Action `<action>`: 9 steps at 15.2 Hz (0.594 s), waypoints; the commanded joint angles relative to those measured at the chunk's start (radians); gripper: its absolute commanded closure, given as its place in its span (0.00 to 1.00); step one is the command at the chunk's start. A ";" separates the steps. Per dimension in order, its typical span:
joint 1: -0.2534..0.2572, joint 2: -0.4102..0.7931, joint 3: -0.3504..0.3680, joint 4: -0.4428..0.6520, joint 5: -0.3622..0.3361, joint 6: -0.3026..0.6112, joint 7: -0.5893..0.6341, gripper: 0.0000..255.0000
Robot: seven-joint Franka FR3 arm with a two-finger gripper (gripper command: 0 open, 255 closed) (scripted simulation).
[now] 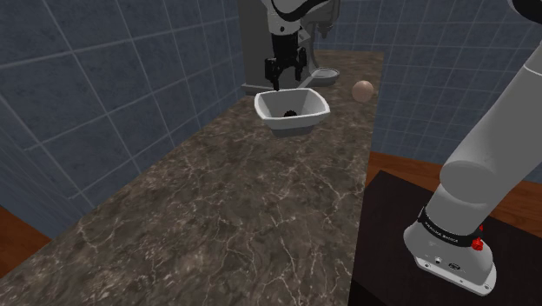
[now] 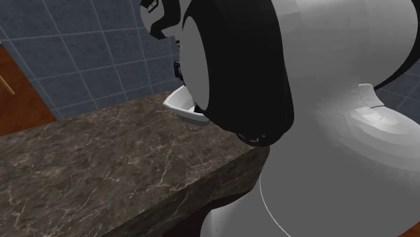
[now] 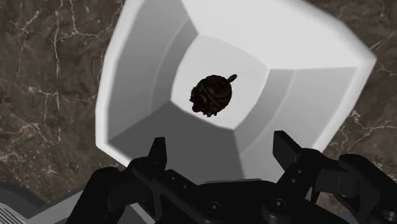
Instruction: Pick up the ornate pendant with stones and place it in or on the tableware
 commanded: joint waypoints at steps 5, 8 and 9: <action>0.002 0.003 0.003 0.089 0.001 -0.087 -0.004 0.00; 0.002 0.003 0.003 0.089 0.001 -0.087 -0.004 0.00; 0.002 0.003 0.003 0.089 0.001 -0.087 -0.004 0.00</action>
